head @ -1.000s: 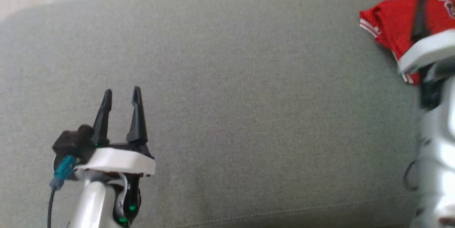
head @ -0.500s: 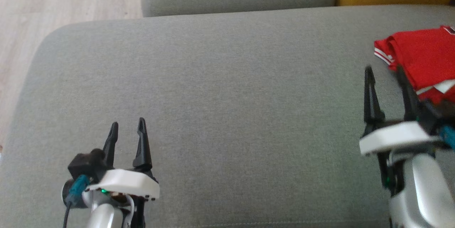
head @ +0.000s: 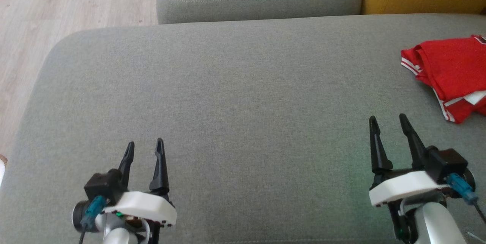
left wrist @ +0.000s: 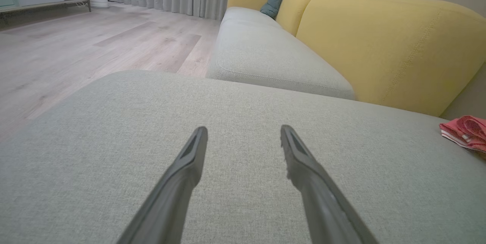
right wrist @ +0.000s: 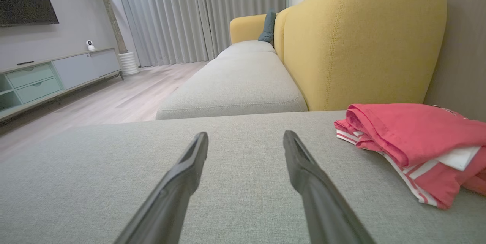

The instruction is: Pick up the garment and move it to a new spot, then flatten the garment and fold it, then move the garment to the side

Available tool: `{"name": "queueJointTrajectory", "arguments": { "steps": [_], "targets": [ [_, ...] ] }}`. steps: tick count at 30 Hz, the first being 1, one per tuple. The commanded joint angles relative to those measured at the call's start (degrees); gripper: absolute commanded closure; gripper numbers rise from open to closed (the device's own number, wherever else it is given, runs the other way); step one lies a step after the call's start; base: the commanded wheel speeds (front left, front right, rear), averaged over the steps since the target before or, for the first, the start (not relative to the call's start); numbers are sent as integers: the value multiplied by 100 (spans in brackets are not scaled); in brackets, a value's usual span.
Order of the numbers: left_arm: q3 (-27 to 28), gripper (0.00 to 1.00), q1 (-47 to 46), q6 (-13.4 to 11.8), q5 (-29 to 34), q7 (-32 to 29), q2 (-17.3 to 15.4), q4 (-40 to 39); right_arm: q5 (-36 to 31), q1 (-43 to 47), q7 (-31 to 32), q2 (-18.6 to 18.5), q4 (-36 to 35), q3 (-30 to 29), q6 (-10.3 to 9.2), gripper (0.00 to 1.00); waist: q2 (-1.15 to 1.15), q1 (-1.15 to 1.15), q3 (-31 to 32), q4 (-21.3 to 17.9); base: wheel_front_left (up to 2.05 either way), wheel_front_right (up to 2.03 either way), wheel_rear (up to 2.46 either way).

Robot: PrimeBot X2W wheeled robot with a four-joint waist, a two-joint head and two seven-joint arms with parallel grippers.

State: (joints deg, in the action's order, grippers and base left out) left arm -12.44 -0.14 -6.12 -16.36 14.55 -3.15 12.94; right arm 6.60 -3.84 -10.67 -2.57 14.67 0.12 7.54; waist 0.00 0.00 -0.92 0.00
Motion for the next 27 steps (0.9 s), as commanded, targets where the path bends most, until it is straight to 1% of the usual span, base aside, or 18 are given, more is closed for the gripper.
{"name": "queueJointTrajectory", "arguments": {
  "steps": [1, 19, 20, 23, 27],
  "targets": [
    [143, 0, -174, -44, 56, 45, -20, -176, 38, -71, -55, -32, -180, 181, -5, 0, 0, 0, 9, -15, 0, 0, 0],
    [79, 0, -88, -87, 64, 45, -48, -216, 179, 51, 56, -32, -105, 255, -5, 0, 0, 0, 108, -23, 0, 0, 0],
    [-77, 100, 26, -49, 14, 0, -4, 11, 157, 143, 60, 2, 85, 112, 0, 100, 0, 0, 109, -24, 0, 0, 0],
    [-98, 100, 135, -49, 11, -37, 0, 273, 159, 256, 61, 4, 354, 121, 0, 100, 0, 0, 110, -25, 0, 0, 0],
    [-50, 100, 140, -8, -214, -92, -1, 300, 404, 259, 111, 3, 386, 97, 0, 100, 0, 0, 110, -24, 0, 0, 0]
  ]
}}
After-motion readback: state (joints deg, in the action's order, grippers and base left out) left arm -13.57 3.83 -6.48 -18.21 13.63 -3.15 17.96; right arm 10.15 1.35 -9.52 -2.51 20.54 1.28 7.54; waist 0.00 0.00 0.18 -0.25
